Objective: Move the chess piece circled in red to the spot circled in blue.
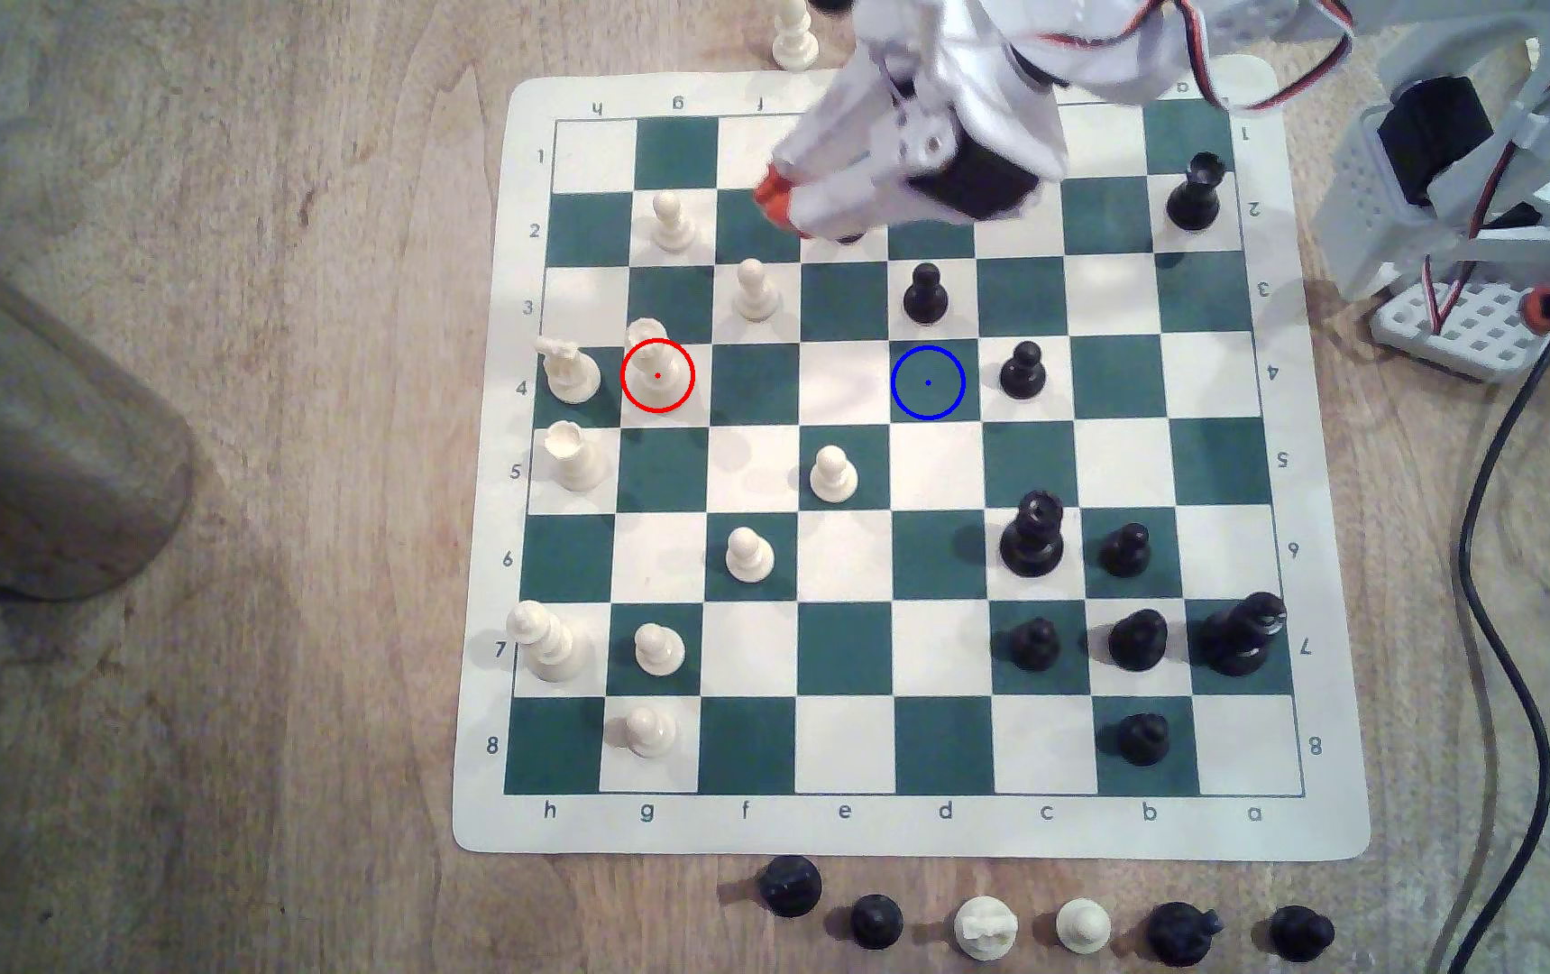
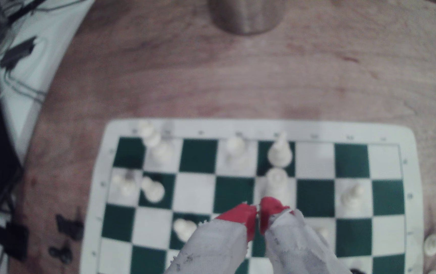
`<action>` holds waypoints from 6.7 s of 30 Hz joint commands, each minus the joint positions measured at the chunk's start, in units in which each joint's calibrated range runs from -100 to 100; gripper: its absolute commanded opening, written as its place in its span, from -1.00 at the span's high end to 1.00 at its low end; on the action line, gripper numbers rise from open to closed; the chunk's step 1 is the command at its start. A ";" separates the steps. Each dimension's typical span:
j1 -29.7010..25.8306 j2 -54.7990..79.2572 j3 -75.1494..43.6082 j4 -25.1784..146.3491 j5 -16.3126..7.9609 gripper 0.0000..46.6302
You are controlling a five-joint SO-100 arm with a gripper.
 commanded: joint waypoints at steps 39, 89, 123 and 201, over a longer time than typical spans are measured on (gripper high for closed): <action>4.90 54.65 -51.59 14.10 -3.66 0.52; 6.93 49.38 -46.88 14.84 -4.00 0.18; 4.66 53.37 -46.97 8.37 -5.76 0.37; 1.14 -0.45 21.30 -1.05 -5.91 0.99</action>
